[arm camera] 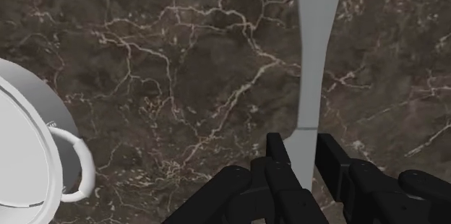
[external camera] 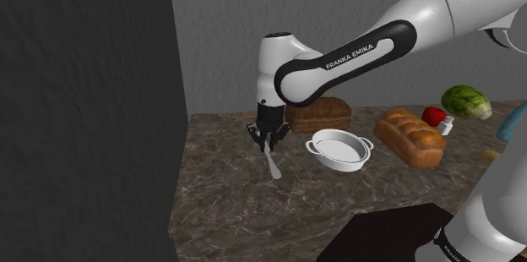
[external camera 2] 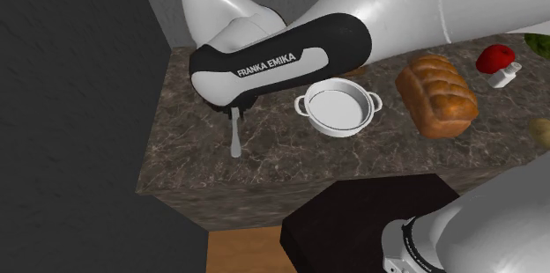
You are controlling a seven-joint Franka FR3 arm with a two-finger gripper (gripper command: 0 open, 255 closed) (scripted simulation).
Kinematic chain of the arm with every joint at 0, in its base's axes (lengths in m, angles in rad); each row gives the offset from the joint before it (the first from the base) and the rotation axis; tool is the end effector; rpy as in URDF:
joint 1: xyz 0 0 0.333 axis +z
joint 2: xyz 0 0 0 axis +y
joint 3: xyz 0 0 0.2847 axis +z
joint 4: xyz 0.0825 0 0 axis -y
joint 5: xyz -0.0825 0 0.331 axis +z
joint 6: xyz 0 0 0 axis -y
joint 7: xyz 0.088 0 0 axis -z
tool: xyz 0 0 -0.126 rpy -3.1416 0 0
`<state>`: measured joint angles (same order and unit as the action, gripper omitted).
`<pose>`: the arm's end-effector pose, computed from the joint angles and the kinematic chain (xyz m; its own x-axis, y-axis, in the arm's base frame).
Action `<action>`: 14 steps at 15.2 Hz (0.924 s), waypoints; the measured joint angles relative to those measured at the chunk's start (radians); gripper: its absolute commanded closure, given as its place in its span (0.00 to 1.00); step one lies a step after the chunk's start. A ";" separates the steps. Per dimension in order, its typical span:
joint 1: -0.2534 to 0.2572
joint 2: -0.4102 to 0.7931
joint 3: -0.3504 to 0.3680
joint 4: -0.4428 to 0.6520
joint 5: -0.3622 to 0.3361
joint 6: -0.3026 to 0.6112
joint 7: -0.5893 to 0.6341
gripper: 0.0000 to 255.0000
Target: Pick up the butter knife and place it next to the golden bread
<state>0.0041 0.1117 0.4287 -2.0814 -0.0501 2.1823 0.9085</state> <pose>0.4716 0.2123 0.3590 0.9008 -0.4343 -0.0042 -0.4343 -0.9008 -0.0033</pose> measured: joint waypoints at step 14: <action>-0.006 -0.076 0.002 0.114 0.040 -0.183 -0.027 1.00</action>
<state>-0.0023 0.0353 0.4306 -1.9670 -0.0104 1.9991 0.8815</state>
